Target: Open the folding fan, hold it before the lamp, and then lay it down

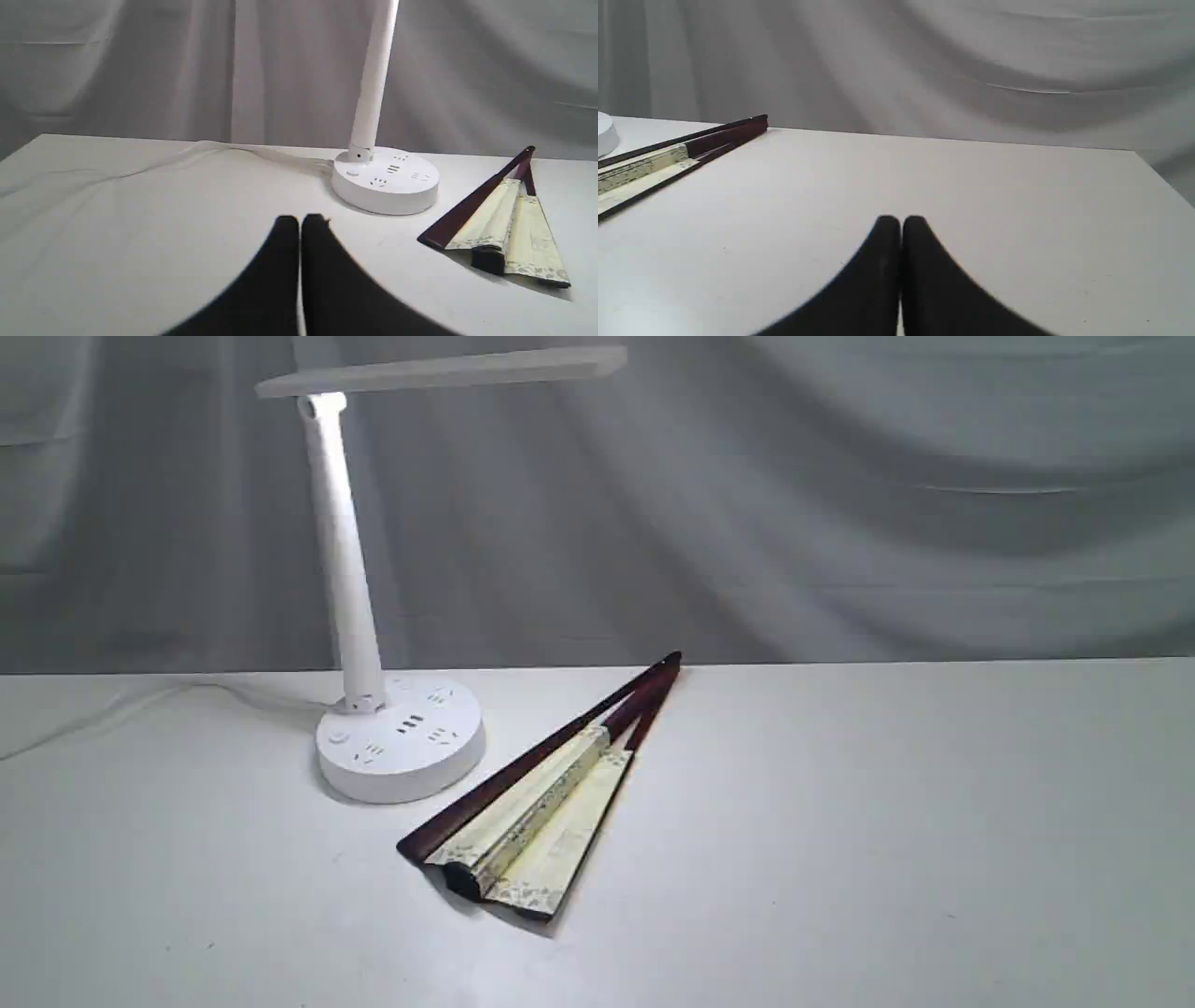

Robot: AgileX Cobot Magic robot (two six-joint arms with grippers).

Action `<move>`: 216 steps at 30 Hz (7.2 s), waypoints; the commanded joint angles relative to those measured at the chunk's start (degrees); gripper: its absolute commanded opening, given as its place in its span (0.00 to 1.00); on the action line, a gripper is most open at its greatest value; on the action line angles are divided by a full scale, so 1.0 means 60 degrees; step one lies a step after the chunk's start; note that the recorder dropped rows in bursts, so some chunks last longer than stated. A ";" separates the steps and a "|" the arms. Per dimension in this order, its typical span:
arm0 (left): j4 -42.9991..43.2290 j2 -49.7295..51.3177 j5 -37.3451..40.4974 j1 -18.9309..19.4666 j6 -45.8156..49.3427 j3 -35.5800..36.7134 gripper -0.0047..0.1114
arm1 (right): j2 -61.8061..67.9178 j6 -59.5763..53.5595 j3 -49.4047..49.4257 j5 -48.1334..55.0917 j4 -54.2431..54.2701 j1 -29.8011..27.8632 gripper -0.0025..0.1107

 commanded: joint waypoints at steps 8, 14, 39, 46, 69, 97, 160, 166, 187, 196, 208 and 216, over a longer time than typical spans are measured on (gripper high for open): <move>0.0015 -0.0030 -0.0115 0.0022 -0.0023 0.0047 0.04 | -0.0043 0.0038 0.0029 -0.0091 0.0029 0.0044 0.02; -0.0028 -0.0030 -0.0173 0.0022 -0.0135 0.0047 0.04 | -0.0043 0.0043 0.0029 -0.0451 0.0196 0.0044 0.02; -0.0820 -0.0030 0.2318 0.0022 -0.0646 -0.2933 0.04 | -0.0043 0.0104 -0.2337 0.0677 0.0752 0.0044 0.02; -0.0820 -0.0030 0.3430 0.0022 -0.0646 -0.4058 0.04 | -0.0043 0.0274 -0.3009 0.1679 0.0724 0.0044 0.02; -0.1043 0.3089 0.3049 0.0022 -0.0264 -0.4789 0.04 | 0.5222 0.0293 -0.4322 0.1590 0.1117 0.0044 0.02; -0.4385 0.9767 0.2658 0.0022 0.3415 -0.5790 0.29 | 0.9631 -0.1035 -0.6142 0.2579 0.3175 0.0044 0.34; -0.4587 1.7998 0.1000 -0.3398 0.3862 -1.1092 0.46 | 1.2465 -0.3188 -0.6769 0.1842 0.3923 0.0486 0.27; -0.4587 1.9129 0.1075 -0.3398 0.3926 -1.2005 0.46 | 1.2465 -0.3188 -0.6769 0.1842 0.3923 0.0486 0.27; -0.4603 2.1212 -0.0432 -0.4146 0.4169 -1.3261 0.44 | 1.2465 -0.3188 -0.6769 0.1816 0.3923 0.0486 0.27; -0.4603 2.1488 -0.0549 -0.4126 0.4158 -1.3452 0.44 | 1.2465 -0.3188 -0.6769 0.1993 0.3923 0.0486 0.27; -0.3798 2.1774 0.0619 -0.4093 0.5459 -1.3452 0.42 | 1.2465 -0.3188 -0.6769 0.2046 0.3923 0.0486 0.27; -0.3819 2.1736 0.2306 -0.4116 0.7757 -1.3452 0.38 | 1.2465 -0.3188 -0.6769 0.1956 0.3923 0.0486 0.27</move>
